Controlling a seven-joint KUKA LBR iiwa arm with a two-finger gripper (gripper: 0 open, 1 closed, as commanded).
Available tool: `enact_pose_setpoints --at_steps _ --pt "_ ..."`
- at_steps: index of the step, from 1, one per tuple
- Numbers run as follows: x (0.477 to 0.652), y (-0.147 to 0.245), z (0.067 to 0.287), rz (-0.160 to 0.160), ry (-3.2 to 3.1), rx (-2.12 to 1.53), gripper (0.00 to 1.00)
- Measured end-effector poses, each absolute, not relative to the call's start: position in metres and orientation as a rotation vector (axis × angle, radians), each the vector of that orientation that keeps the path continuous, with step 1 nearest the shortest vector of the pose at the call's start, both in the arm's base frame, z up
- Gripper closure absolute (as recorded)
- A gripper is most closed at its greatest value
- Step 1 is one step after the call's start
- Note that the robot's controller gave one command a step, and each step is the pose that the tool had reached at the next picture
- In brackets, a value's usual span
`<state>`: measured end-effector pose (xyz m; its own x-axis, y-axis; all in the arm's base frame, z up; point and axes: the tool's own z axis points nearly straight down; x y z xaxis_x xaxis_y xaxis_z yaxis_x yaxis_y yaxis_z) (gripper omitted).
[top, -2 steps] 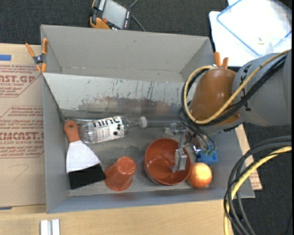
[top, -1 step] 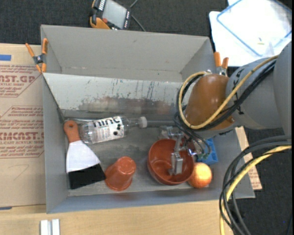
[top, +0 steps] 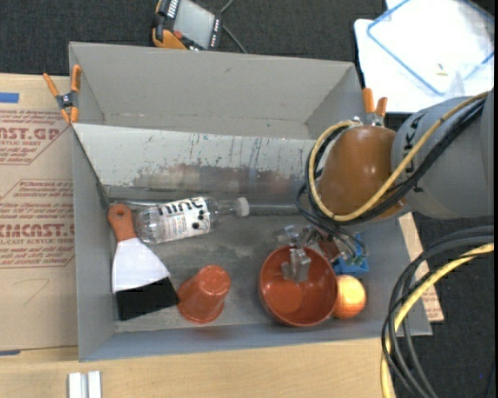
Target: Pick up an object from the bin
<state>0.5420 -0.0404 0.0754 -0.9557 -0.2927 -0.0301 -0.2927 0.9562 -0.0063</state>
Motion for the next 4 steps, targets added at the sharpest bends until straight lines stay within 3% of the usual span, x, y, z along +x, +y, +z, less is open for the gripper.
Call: enact_pose_setpoints --at_steps 1,2,3,4 --pt "0.542 -0.040 0.075 -0.003 3.077 -0.461 1.00" --pt "0.533 -0.035 0.170 -0.001 3.081 -0.486 1.00" --pt "0.497 -0.044 0.273 0.001 3.081 -0.464 1.00" --pt "0.511 -0.052 0.187 -0.004 3.041 -0.651 1.00"
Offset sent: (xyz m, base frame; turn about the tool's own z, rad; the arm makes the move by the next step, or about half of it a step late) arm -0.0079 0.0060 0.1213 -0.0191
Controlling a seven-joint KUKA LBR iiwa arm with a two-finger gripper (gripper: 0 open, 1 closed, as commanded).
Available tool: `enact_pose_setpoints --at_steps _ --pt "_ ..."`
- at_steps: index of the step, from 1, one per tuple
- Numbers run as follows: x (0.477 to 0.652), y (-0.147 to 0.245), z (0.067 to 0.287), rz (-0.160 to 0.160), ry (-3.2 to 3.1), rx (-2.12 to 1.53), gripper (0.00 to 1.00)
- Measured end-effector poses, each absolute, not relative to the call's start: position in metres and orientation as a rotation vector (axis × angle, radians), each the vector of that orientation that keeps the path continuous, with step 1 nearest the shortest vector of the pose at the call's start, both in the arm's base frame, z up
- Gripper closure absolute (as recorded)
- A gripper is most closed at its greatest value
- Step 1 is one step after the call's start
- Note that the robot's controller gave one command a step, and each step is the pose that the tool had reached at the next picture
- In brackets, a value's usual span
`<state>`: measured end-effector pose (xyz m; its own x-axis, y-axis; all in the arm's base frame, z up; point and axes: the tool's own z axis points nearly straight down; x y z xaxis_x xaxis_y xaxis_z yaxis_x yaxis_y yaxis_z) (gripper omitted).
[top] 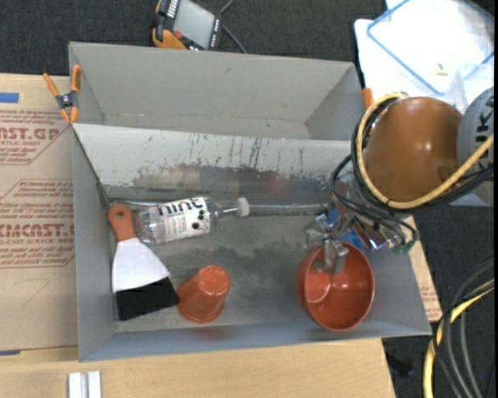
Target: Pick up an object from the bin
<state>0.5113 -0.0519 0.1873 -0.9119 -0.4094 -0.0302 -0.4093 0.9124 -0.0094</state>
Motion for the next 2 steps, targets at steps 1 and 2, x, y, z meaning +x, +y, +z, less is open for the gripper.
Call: enact_pose_setpoints --at_steps 1,2 --pt "0.509 -0.029 0.124 -0.009 3.004 -0.686 1.00" --pt "0.513 -0.043 0.211 -0.007 3.028 -0.681 1.00"
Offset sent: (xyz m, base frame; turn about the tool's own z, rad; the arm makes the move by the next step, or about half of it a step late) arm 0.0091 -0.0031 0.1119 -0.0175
